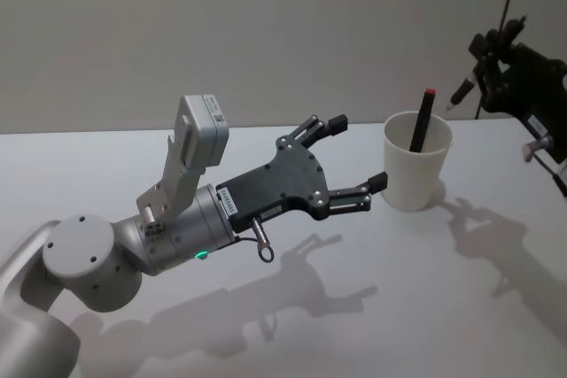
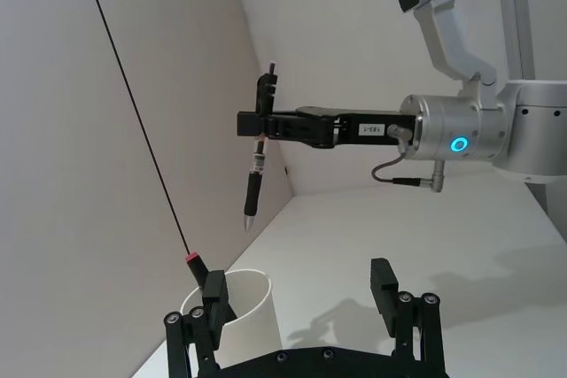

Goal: Place the pen into the pen holder.

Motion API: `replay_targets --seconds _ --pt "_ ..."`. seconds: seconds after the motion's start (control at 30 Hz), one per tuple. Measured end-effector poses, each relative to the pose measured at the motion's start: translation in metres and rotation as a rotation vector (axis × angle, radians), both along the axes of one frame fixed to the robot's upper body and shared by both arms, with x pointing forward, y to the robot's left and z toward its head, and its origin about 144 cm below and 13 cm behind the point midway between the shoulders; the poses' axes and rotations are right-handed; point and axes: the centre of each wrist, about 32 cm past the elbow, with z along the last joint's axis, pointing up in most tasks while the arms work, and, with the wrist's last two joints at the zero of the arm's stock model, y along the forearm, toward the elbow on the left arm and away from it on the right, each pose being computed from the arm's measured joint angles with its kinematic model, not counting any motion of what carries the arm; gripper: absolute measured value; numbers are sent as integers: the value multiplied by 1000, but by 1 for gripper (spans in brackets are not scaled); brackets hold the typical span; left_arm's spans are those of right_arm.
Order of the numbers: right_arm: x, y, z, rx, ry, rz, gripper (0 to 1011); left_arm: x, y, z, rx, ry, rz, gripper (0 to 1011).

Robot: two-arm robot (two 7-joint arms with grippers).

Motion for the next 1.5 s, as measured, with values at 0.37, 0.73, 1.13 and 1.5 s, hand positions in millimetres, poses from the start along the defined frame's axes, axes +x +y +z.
replay_targets --seconds 0.37,0.73,1.13,1.5 --pt "20 -1 -11 -127 -22 -32 131 0 0 0 0 0 0 1001" --pt "33 4 -26 -155 14 7 131 0 0 0 0 0 0 1001" --pt "40 11 -38 -147 55 59 167 0 0 0 0 0 0 1001" --pt "42 14 -43 -144 69 78 466 0 0 0 0 0 0 1001"
